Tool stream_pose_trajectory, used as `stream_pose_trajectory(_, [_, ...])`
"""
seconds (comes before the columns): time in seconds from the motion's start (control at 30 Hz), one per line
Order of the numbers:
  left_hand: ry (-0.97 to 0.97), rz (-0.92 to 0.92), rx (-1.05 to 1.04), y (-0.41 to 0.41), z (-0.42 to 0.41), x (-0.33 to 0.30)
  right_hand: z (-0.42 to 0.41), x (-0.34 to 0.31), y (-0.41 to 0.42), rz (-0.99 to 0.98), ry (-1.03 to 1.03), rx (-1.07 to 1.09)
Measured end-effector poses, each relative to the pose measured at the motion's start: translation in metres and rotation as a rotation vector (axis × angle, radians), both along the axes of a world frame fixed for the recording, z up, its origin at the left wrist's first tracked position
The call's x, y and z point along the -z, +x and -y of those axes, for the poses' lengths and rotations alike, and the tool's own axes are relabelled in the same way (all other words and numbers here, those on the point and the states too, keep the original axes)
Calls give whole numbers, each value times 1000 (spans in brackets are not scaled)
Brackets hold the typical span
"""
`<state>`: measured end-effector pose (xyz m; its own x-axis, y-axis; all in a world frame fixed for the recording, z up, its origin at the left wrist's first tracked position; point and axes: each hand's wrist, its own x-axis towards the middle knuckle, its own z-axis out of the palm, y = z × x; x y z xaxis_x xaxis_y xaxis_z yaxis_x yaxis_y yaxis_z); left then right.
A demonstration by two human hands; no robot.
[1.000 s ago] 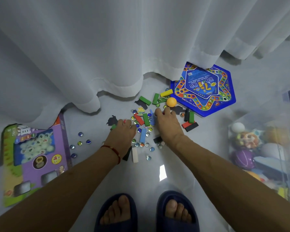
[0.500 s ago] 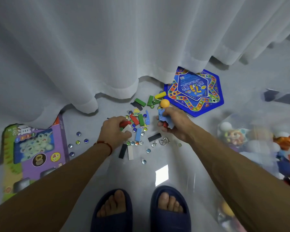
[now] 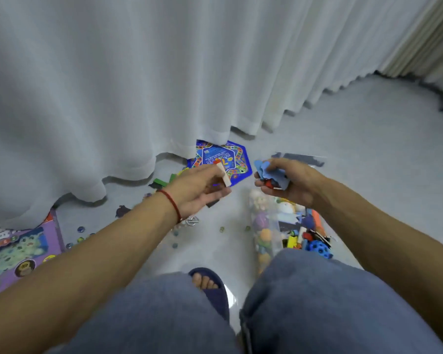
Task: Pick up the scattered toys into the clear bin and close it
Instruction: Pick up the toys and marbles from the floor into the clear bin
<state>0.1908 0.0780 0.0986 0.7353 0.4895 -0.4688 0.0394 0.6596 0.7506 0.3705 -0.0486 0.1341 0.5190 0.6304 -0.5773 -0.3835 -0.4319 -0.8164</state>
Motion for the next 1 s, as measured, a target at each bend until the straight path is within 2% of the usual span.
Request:
stream_pose_trajectory(0.1, [13, 31, 212, 43, 47, -46, 55, -19, 17, 25, -63, 212])
stream_pose_trajectory(0.2, [82, 14, 399, 62, 88, -69, 96, -29, 22, 15, -97, 318])
stream_pose_trajectory(0.33, [200, -31, 355, 49, 102, -68, 120, -24, 31, 95, -108, 410])
stream_pose_trajectory(0.47, [271, -157, 144, 3, 60, -35, 113, -16, 19, 244, -208, 267])
stream_pose_trajectory(0.63, [313, -350, -51, -83, 13, 14, 64, -8, -29, 714, -156, -5])
stream_pose_trajectory(0.7, [333, -437, -100, -112, 4, 34, 37, 5, -56, 766, -97, -155])
stream_pose_trajectory(0.77, [368, -524, -113, -134, 3, 58, 11, 31, -83, 761, -120, -310])
stream_pose_trajectory(0.87, [476, -661, -57, -157, 8, 102, -18, 102, -111, 788, -343, -517])
stream_pose_trajectory(0.93, [557, -736, -2, -166, 15, 134, -20, 155, -118, 772, -553, -501])
stream_pose_trajectory(1.0, [628, -782, 25, -170, 21, 160, -11, 195, -116, 853, -701, -408])
